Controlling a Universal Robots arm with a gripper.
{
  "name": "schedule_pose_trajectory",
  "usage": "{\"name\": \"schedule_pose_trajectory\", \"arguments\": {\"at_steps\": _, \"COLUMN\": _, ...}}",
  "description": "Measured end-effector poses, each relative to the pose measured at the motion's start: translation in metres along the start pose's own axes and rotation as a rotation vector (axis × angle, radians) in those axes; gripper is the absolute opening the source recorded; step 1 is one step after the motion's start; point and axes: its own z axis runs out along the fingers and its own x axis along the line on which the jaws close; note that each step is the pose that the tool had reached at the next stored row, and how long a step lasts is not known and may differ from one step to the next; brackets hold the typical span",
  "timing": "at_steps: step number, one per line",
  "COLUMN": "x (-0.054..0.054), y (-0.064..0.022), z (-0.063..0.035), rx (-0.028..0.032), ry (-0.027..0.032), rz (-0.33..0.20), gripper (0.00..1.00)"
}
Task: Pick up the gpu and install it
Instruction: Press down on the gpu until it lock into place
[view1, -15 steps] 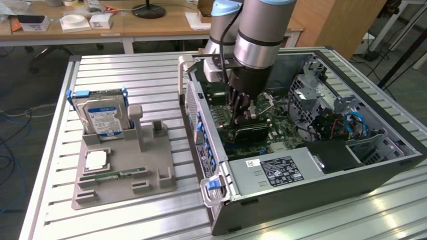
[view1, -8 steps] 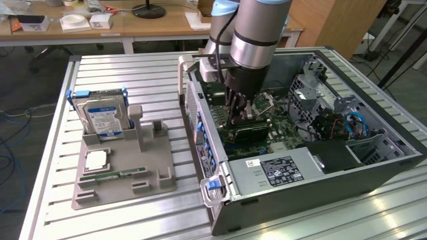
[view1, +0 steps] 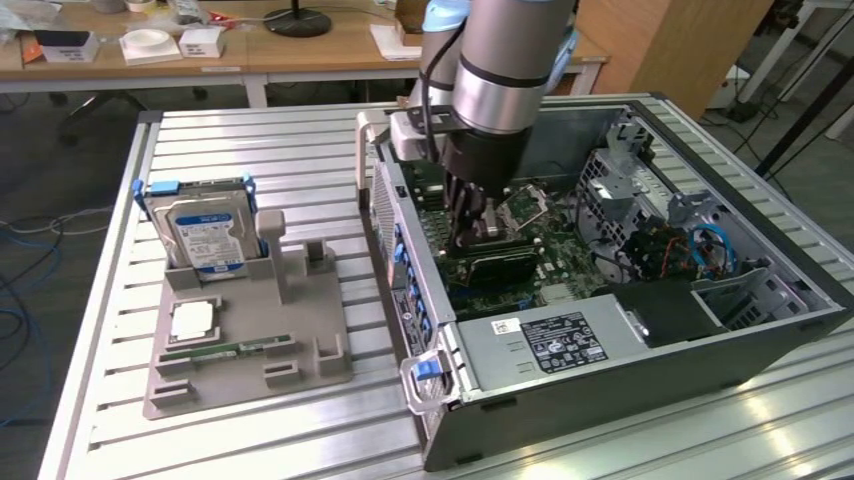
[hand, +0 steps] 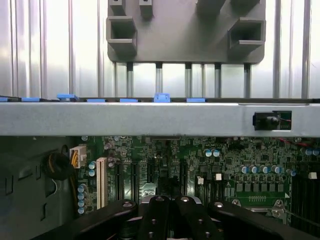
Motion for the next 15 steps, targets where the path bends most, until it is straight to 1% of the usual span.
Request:
{"name": "schedule_pose_trajectory", "arguments": {"at_steps": 3, "x": 0.000, "y": 0.0031, "z": -0.0002, "rx": -0.0019, "ry": -0.0001, "rz": 0.000, "gripper": 0.11}}
{"name": "schedule_pose_trajectory", "arguments": {"at_steps": 5, "x": 0.000, "y": 0.0070, "z": -0.0006, "rx": -0.0038, "ry": 0.0001, "rz": 0.000, "gripper": 0.11}}
{"name": "schedule_pose_trajectory", "arguments": {"at_steps": 10, "x": 0.000, "y": 0.0135, "z": -0.0018, "rx": -0.0079, "ry": 0.0001, "rz": 0.000, "gripper": 0.11}}
{"name": "schedule_pose_trajectory", "arguments": {"at_steps": 12, "x": 0.000, "y": 0.0155, "z": -0.0023, "rx": -0.0116, "ry": 0.0002, "rz": 0.001, "gripper": 0.11}}
{"name": "schedule_pose_trajectory", "arguments": {"at_steps": 15, "x": 0.000, "y": 0.0177, "z": -0.0025, "rx": -0.0208, "ry": 0.0003, "rz": 0.001, "gripper": 0.11}}
